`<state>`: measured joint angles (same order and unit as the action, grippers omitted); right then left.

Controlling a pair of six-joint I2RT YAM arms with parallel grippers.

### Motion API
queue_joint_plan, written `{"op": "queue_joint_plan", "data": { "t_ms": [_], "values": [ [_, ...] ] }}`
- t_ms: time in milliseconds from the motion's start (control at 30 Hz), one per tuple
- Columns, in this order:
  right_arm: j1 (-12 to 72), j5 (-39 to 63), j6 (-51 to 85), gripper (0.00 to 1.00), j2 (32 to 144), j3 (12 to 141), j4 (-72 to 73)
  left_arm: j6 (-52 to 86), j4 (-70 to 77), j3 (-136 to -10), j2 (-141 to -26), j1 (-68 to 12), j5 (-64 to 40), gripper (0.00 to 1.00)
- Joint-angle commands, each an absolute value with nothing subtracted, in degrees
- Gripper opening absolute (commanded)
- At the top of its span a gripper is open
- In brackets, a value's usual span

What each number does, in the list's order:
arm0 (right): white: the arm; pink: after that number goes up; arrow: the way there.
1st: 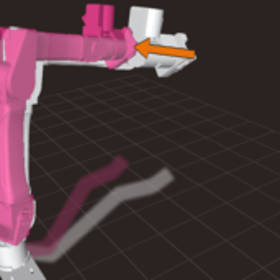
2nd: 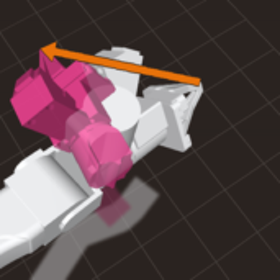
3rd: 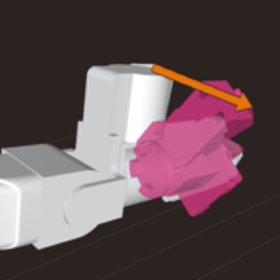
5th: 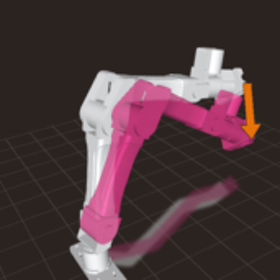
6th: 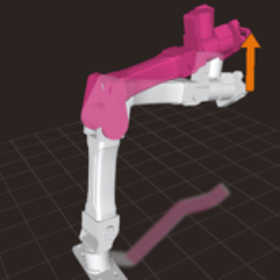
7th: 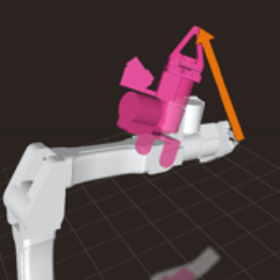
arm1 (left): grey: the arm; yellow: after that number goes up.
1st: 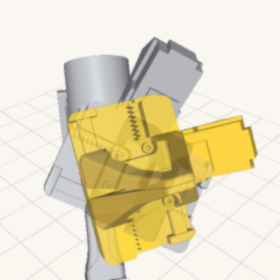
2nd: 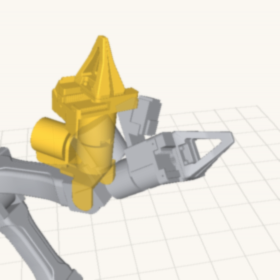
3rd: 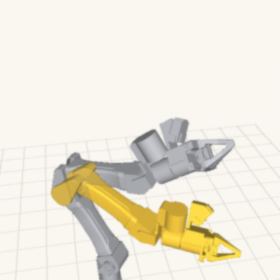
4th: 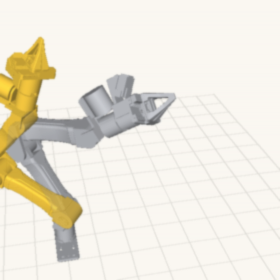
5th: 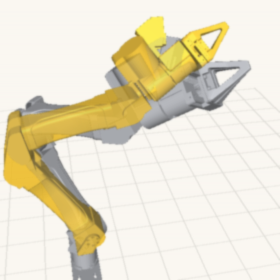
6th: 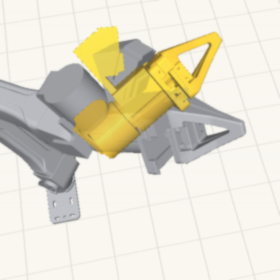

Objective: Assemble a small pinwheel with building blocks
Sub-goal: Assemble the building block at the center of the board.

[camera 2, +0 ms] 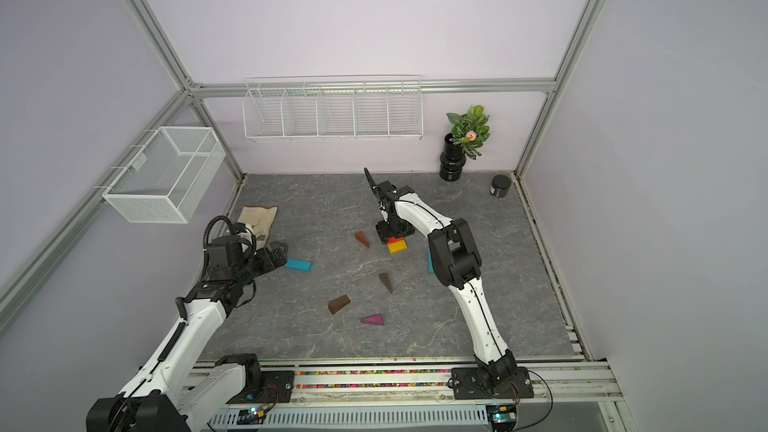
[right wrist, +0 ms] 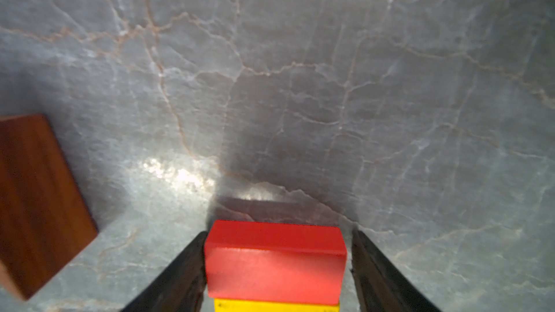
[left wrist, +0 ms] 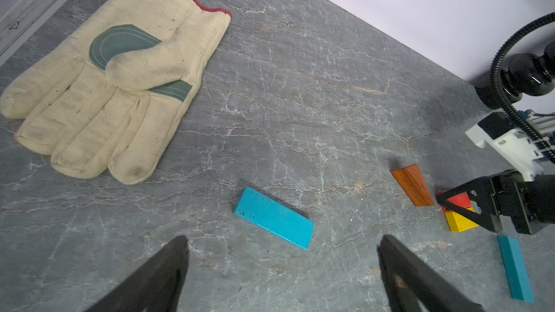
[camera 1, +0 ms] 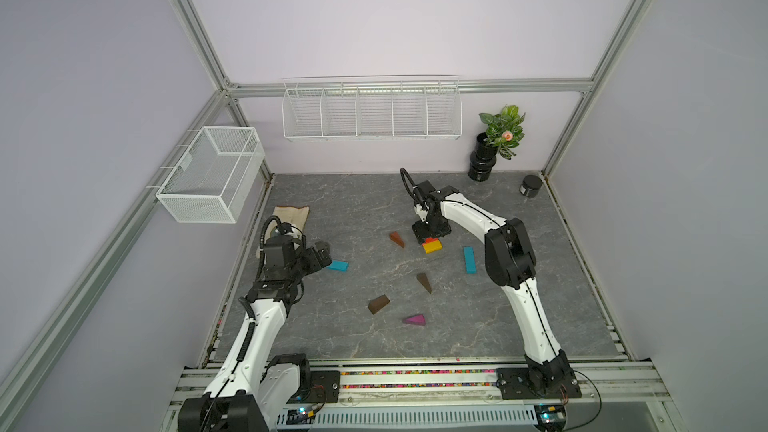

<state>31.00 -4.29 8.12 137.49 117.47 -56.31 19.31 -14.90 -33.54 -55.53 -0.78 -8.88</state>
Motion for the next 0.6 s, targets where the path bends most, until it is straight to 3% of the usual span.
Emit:
{"op": "queue_joint_plan", "data": {
  "t_ms": [0, 300, 567],
  "values": [
    [30.5, -4.0, 8.3, 0.73, 136.9, 116.1, -57.8, 19.9, -14.4, -34.1, -55.8, -1.0, -9.1, 1.0],
    [30.5, -3.7, 8.3, 0.72, 136.9, 116.0, -57.6, 19.8, -14.4, -34.0, -55.8, -1.0, -9.1, 1.0],
    [30.5, -2.8, 8.5, 0.82, 135.9, 115.8, -57.3, 19.8, -14.3, -34.0, -55.9, -1.0, -9.3, 1.0]
  ]
}}
